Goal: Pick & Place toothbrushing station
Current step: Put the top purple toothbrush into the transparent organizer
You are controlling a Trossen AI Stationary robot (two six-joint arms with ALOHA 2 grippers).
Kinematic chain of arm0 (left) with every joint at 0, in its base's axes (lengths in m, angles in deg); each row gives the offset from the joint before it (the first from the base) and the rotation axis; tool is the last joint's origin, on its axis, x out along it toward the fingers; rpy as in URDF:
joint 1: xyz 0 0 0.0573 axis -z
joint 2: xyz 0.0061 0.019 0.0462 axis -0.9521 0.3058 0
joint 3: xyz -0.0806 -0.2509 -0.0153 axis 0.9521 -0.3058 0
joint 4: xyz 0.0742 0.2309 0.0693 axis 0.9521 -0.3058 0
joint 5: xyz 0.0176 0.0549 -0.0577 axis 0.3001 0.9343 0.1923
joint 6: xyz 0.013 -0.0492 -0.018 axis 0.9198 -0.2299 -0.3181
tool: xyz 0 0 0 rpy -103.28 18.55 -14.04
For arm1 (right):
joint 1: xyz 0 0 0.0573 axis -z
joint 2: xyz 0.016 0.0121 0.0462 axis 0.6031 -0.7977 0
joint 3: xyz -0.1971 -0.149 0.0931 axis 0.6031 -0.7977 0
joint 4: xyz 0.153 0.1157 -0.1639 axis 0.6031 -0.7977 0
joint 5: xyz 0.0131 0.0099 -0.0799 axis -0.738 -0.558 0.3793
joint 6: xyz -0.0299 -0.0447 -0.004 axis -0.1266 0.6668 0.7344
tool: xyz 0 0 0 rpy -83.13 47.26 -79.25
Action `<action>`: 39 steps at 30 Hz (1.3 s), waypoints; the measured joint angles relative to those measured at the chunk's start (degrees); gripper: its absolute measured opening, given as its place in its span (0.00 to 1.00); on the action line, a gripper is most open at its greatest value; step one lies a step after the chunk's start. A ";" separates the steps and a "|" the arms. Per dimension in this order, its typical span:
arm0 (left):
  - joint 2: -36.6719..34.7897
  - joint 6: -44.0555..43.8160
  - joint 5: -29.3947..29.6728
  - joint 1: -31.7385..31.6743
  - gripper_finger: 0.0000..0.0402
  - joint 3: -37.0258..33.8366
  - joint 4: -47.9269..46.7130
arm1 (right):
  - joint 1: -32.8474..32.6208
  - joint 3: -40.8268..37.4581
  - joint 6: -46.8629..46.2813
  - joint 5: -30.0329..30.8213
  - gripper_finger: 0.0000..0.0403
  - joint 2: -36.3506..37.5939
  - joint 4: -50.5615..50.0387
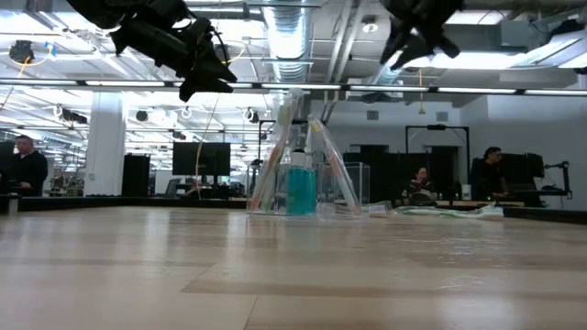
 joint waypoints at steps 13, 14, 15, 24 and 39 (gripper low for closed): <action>0.00 -2.29 0.34 2.44 0.34 0.00 1.49 | 16.96 7.01 19.76 -30.37 0.36 -12.77 -15.32; 0.00 -2.37 0.90 2.44 0.34 0.00 1.52 | 17.21 6.41 21.03 -31.04 0.37 -13.95 -15.07; -0.02 -2.54 1.64 2.44 0.34 0.00 1.59 | 17.32 5.83 22.33 -31.59 0.37 -15.28 -14.98; -0.01 -2.62 3.41 2.38 0.34 0.00 1.63 | 17.15 -0.10 24.99 -37.76 0.37 -21.41 -5.68; 0.57 -2.46 3.37 2.31 0.34 0.00 1.55 | 17.17 -9.45 22.81 -43.00 0.37 -22.38 7.07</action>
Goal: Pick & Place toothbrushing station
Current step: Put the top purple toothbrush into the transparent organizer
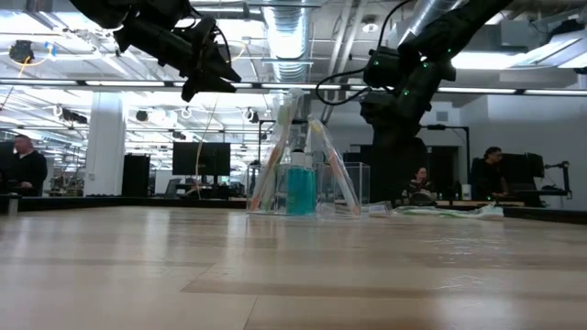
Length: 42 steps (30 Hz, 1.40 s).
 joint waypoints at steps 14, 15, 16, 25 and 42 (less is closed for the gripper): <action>0.72 -0.07 -0.04 0.02 0.34 -0.04 0.00 | 0.00 -1.67 -1.48 0.70 0.36 0.00 2.55; 0.72 -0.07 -0.05 0.02 0.34 -0.04 0.02 | 0.00 -2.21 -1.79 0.82 0.36 0.00 2.83; 0.72 -0.07 -0.07 0.04 0.34 -0.04 0.02 | 0.00 -2.94 -2.30 0.83 0.36 0.00 3.34; 0.72 0.17 -0.23 0.02 0.34 -0.04 0.01 | 0.00 -8.18 -6.23 0.84 0.36 -0.02 8.28; 0.72 0.33 0.00 0.02 0.34 -0.04 0.01 | -0.87 -8.33 -10.47 -0.67 0.35 -8.28 15.53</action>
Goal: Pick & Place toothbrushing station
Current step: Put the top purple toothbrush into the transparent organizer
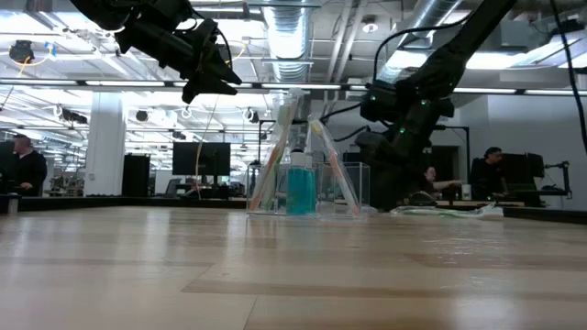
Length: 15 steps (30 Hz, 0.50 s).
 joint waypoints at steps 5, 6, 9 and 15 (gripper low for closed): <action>0.00 0.00 0.00 0.00 0.34 0.00 -0.08 | -0.22 2.84 0.41 0.06 0.33 -2.25 1.01; 0.00 0.00 -0.02 0.02 0.34 0.00 -0.01 | -0.22 3.11 0.41 0.09 0.32 -2.35 0.83; 0.00 0.02 -0.02 0.00 0.34 0.00 -0.06 | 0.11 4.07 0.41 0.17 0.31 -2.19 0.93; 0.00 1.01 -0.03 0.00 0.34 0.00 -0.07 | 1.27 5.56 0.45 -0.01 0.33 -0.49 -1.35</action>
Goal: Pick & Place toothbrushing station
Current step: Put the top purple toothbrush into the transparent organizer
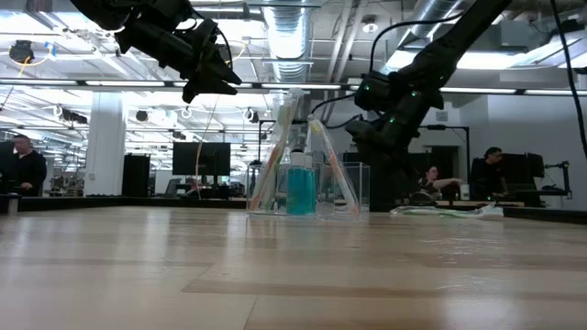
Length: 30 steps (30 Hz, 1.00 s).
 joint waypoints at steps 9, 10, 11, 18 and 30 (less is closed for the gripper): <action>0.00 0.07 -0.04 0.00 0.34 0.00 0.03 | 0.61 0.42 0.18 0.07 0.39 -0.61 -0.36; 0.00 0.07 -0.04 0.00 0.34 0.01 0.04 | 0.61 0.44 0.34 0.21 0.39 -0.60 -0.03; 0.00 0.07 -0.05 0.00 0.34 0.02 0.02 | 0.60 0.43 0.43 0.25 0.40 -0.59 0.06; 0.00 0.07 -0.19 0.00 0.34 0.02 0.02 | 0.59 0.44 0.47 0.69 0.37 -0.61 0.39; 0.00 0.53 -0.21 0.00 0.34 0.02 0.02 | 0.32 -0.22 -1.81 1.19 0.36 -0.59 1.36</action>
